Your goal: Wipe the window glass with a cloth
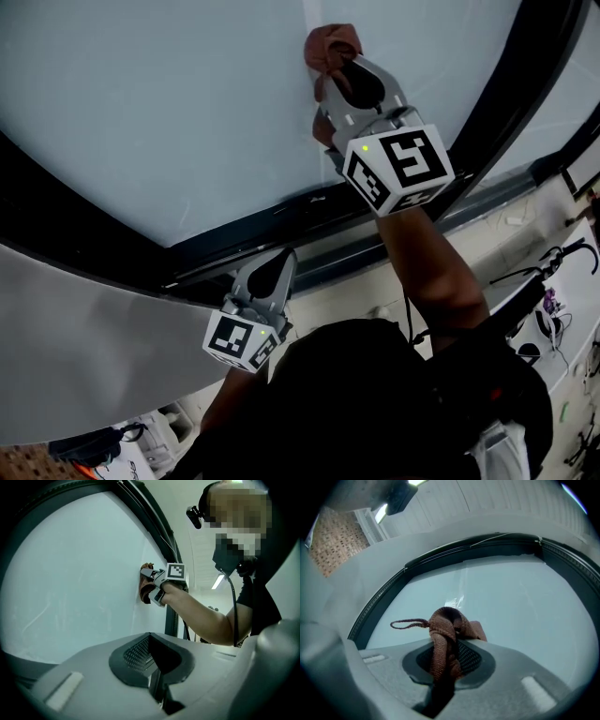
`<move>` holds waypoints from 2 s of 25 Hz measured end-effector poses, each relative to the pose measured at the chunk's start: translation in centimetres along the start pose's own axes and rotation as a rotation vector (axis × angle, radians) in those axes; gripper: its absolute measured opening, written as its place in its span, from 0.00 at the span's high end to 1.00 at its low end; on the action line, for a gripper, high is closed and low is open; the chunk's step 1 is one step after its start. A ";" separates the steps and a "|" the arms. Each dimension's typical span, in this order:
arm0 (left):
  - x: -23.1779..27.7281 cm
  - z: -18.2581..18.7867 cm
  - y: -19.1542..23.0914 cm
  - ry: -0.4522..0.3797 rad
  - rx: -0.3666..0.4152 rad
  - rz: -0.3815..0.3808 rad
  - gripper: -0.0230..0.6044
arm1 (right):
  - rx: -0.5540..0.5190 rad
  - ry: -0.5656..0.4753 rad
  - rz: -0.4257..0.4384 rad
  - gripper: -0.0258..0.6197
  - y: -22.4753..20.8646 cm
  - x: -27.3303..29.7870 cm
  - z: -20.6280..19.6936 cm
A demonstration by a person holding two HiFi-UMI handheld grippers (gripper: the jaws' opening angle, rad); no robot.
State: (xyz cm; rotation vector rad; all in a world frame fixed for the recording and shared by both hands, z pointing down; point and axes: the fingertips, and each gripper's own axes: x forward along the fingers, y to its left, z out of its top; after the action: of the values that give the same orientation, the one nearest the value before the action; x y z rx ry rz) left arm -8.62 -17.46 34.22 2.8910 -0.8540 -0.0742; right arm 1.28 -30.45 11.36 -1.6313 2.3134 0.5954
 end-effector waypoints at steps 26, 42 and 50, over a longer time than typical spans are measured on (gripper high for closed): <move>10.4 -0.7 -6.6 0.015 -0.041 -0.018 0.94 | -1.171 0.024 0.118 0.91 -3.4 -6.3 0.7; 6.5 -0.3 -3.9 -0.048 -0.068 0.137 0.94 | -1.374 0.098 0.232 0.91 -0.5 -1.2 -2.1; 5.8 -1.1 -2.2 -0.021 -0.036 0.171 0.94 | -1.303 0.107 0.239 0.91 -0.4 -1.9 -3.6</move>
State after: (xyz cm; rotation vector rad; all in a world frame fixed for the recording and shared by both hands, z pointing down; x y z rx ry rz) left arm -2.43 -18.65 34.96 2.7762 -1.0884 -0.1028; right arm 2.40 -30.63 15.33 -1.7253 2.2442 2.4688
